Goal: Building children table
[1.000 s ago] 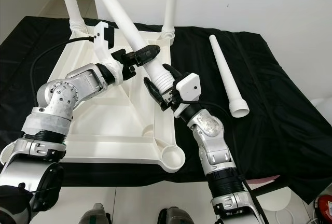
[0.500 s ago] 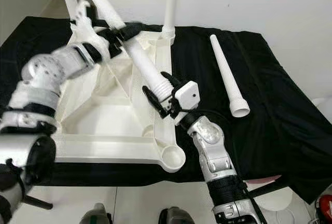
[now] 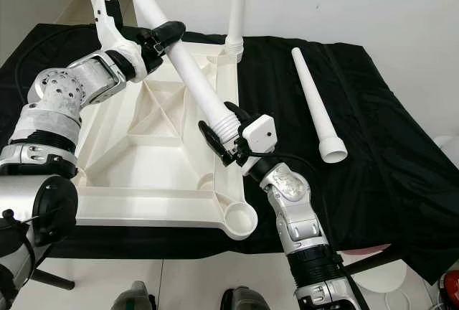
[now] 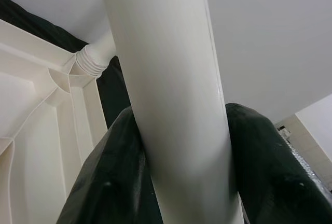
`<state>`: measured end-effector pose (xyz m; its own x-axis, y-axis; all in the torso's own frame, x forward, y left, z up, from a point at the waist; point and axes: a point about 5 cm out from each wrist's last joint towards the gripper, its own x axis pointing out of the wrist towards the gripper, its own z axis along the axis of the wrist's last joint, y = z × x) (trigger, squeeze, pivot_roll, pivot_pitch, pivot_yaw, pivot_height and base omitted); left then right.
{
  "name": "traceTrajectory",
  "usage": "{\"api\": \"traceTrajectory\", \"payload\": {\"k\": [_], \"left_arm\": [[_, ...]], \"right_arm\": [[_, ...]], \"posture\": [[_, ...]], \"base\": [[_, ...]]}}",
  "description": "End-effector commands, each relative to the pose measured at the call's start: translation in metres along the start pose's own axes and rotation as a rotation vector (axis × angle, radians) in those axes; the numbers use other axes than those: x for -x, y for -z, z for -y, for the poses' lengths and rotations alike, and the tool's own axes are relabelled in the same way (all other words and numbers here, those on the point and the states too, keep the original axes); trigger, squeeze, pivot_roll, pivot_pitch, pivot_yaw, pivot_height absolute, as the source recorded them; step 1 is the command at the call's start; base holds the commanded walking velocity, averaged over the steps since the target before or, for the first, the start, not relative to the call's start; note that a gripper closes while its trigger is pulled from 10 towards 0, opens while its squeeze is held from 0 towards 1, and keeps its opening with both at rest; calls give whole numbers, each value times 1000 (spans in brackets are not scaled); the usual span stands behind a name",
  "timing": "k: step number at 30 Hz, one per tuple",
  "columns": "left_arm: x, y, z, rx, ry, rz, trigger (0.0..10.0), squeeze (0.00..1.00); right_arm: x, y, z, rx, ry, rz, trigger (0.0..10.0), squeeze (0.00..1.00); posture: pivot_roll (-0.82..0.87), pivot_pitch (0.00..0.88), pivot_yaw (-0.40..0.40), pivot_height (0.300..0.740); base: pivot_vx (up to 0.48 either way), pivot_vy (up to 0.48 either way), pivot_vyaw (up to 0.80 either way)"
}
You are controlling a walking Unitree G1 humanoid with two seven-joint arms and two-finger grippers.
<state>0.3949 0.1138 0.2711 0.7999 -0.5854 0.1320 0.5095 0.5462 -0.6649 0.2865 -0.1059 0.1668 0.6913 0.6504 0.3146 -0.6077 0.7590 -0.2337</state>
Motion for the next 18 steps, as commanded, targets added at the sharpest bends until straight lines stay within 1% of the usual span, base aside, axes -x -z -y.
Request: {"api": "traceTrajectory", "payload": {"k": [1,5,6,8,9,10,11,12,13,15,16,17,18], "left_arm": [[-3,-3,16,-11,212,1,0,0],[-4,-4,17,-1,217,6,0,0],[-4,-5,16,13,206,13,0,0],[-4,-6,15,23,198,18,0,0],[-5,-7,15,26,190,22,7490,0],[-5,-7,15,26,190,22,7490,0],[-5,-10,15,-27,175,38,10000,0],[-5,-13,19,-65,185,58,10000,0],[-5,-13,19,-65,185,58,10000,0],[-6,-17,28,-155,195,86,10000,0],[-6,-17,28,-155,195,86,10000,0],[-6,-18,32,-186,199,97,10000,0],[-8,-18,37,-236,196,107,10000,0]], "right_arm": [[-1,-1,-3,16,-35,-9,10000,0],[-1,0,-4,18,-41,-14,10000,0],[-1,1,-4,-4,-44,-19,10000,1000],[-1,2,-4,-20,-45,-22,10000,1000],[-1,2,-4,-31,-43,-20,10000,1000],[-1,2,-4,-31,-43,-20,10000,1000],[-2,2,-3,-27,-27,-25,10000,1000],[-2,4,-2,-20,-19,-37,10000,1000],[-2,4,-2,-20,-19,-37,10000,1000],[-3,6,-1,-15,0,-52,10000,1000],[-3,6,-1,-15,0,-52,10000,1000],[-4,6,-1,-13,6,-61,10000,1000],[-7,7,2,-2,40,-75,10000,1000]], "posture": [[52,0,-12,740],[53,2,-16,740],[54,3,-18,740],[53,3,-20,740],[54,3,-21,740],[54,3,-21,740],[51,3,-21,740],[51,3,-21,740],[51,3,-21,740],[53,1,-21,740],[53,1,-21,740],[53,1,-21,740],[54,1,-23,740]], "base": [[0,0,0],[0,0,0],[0,0,0],[0,0,0],[0,0,0],[0,0,0],[0,0,0],[0,0,0],[0,0,0],[0,0,0],[0,0,0],[0,0,0],[0,0,0]]}}
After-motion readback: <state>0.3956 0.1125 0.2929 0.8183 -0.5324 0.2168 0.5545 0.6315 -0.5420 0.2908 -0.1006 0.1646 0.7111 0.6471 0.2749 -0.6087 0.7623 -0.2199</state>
